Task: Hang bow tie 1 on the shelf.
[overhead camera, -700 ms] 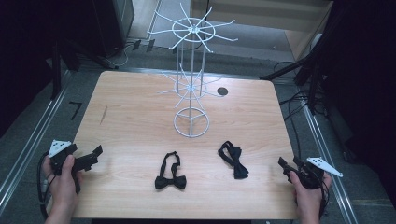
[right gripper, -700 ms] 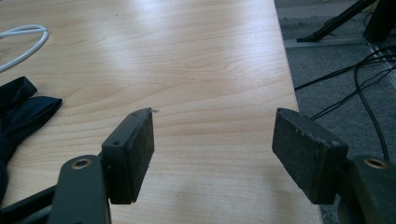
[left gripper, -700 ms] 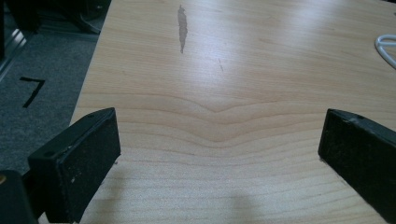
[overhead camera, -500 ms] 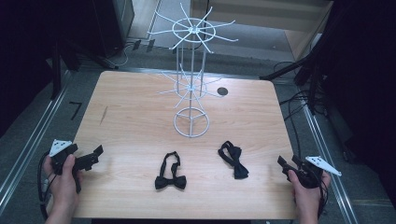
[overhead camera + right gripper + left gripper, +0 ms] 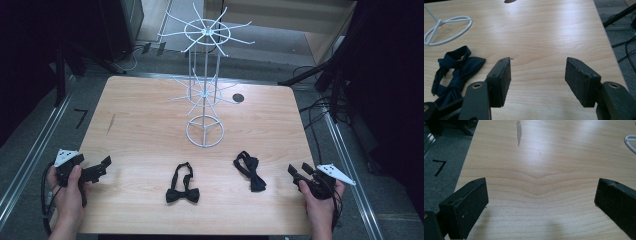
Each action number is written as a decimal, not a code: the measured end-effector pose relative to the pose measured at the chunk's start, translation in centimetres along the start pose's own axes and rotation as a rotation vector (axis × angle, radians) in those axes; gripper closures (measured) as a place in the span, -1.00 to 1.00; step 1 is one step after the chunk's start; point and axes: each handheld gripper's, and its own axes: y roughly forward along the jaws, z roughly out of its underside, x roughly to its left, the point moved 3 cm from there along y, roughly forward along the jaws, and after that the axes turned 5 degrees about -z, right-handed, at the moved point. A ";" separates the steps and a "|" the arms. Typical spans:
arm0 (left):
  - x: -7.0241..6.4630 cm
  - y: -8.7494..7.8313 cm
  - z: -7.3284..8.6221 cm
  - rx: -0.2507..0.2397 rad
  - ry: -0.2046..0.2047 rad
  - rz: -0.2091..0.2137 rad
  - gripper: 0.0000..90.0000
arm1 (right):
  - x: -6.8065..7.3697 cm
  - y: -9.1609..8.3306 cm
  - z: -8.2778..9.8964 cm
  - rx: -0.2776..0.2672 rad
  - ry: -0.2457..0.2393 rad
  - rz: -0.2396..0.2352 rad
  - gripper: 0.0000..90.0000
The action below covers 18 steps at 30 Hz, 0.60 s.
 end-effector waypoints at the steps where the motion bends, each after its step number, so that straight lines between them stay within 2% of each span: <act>1: 0.0 0.0 0.0 -0.001 0.000 0.000 -1.00 | 0.2 0.1 0.0 0.001 -0.005 -0.002 -0.15; 7: 0.0 0.0 0.0 0.003 0.003 -0.001 -1.00 | 1.7 0.8 0.0 0.027 -0.030 -0.019 -0.15; 18: -0.1 0.0 0.0 0.007 0.010 -0.003 -1.00 | 3.4 1.7 0.1 0.056 -0.045 -0.061 -0.12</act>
